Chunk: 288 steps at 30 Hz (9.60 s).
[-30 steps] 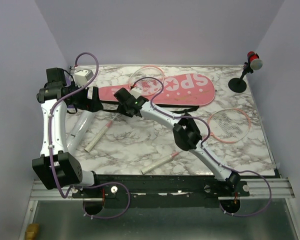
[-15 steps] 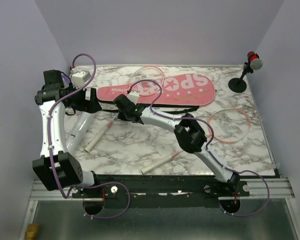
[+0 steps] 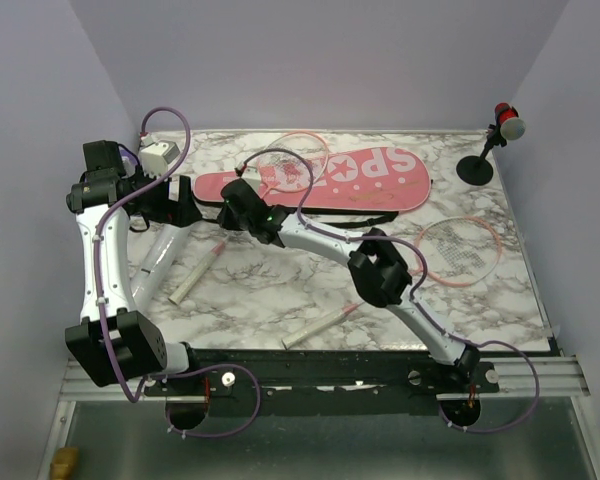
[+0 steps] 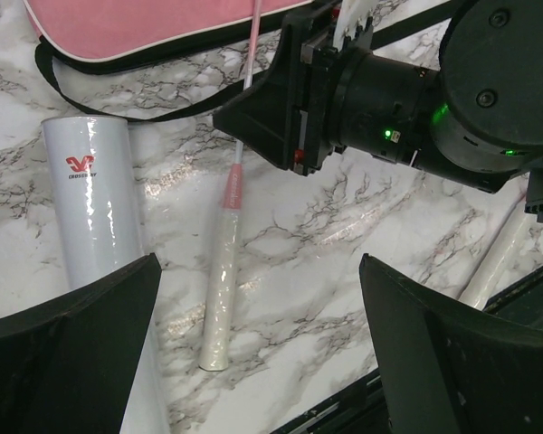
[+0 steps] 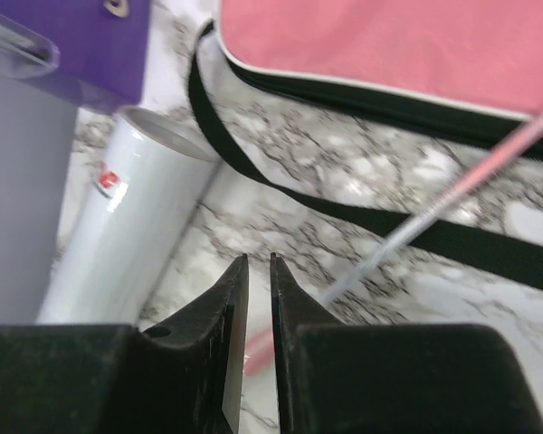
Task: Pack up the badminton gear
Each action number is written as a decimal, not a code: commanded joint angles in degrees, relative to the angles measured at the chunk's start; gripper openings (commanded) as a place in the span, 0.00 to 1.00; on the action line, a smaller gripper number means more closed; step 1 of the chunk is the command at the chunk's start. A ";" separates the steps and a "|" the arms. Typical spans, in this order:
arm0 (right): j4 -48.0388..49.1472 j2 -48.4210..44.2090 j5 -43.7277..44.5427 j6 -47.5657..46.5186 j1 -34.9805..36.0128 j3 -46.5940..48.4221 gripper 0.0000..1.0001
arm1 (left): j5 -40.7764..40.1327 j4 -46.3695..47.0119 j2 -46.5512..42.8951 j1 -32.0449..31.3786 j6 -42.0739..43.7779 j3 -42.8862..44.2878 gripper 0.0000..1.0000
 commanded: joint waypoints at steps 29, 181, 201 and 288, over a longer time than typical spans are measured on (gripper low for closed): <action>0.87 -16.43 2.44 5.83 -3.95 -33.50 0.23 | 0.35 2.44 -0.79 -1.53 -2.05 -1.82 0.99; -44.65 -81.39 17.03 28.07 -8.88 -76.40 0.01 | -38.68 8.78 51.76 -46.80 38.20 33.84 0.64; -49.83 -84.90 15.80 30.18 -8.79 -75.35 0.01 | -37.10 12.91 59.85 -47.67 45.23 39.04 0.63; -51.43 -103.10 -20.22 1.88 -8.70 -61.47 0.01 | -49.49 0.33 46.41 -50.66 4.55 51.18 0.00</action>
